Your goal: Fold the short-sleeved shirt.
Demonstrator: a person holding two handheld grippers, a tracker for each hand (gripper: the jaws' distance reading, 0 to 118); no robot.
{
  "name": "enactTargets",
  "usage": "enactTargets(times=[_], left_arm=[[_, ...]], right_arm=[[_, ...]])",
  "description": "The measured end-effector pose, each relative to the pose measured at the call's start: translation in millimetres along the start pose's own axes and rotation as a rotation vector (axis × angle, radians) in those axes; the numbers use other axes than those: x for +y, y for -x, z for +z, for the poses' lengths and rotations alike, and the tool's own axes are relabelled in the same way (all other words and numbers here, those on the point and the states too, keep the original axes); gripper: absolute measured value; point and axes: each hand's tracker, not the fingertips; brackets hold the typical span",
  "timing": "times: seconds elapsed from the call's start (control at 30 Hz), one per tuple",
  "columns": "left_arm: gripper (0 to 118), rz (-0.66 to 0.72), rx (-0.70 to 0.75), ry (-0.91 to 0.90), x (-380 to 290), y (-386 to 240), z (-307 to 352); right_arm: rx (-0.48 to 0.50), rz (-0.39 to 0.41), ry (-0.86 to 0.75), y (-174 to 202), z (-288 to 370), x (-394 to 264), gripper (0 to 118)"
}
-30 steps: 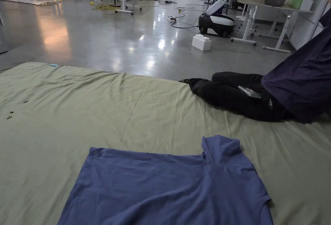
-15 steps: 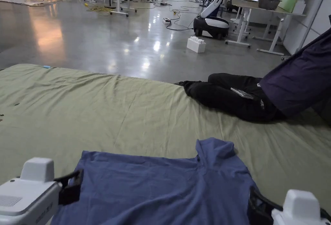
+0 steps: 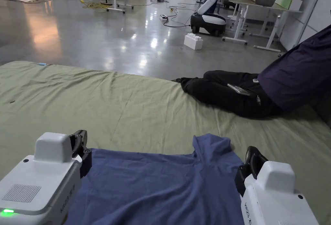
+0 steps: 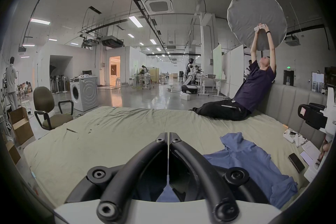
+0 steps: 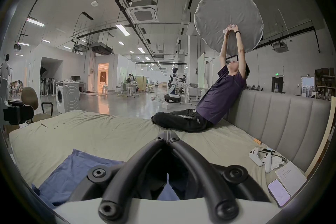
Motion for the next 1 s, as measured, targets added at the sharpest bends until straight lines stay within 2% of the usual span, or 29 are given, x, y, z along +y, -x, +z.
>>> enactTargets(times=[0.1, 0.2, 0.47, 0.5, 0.63, 0.7, 0.8, 1.0], left_arm=[[1, 0.023, 0.009, 0.052, -5, 12, 1], [1, 0.050, -0.005, 0.184, -15, 35, 1], [2, 0.080, 0.013, 0.617, -86, 96, 7], [5, 0.089, 0.012, 0.669, -95, 101, 6], [51, 0.142, 0.028, 0.786, -125, 112, 6], [65, 0.152, 0.063, 0.838, -137, 115, 2], [66, 0.149, 0.117, 0.891, -152, 119, 0], [66, 0.152, 0.096, 1.041, -186, 113, -3]], right_arm=[[0.006, 0.010, 0.015, 0, 0, -1, 1], [0.010, 0.022, 0.033, -4, -1, -7, 1], [0.030, 0.040, 0.135, -5, -5, -32, 1], [0.034, 0.035, 0.152, -4, -6, -36, 1], [0.047, 0.046, 0.182, 1, -5, -44, 1], [0.054, 0.057, 0.194, 3, -4, -49, 1], [0.063, 0.069, 0.217, 4, -4, -54, 1], [0.065, 0.076, 0.261, 2, 0, -67, 1]])
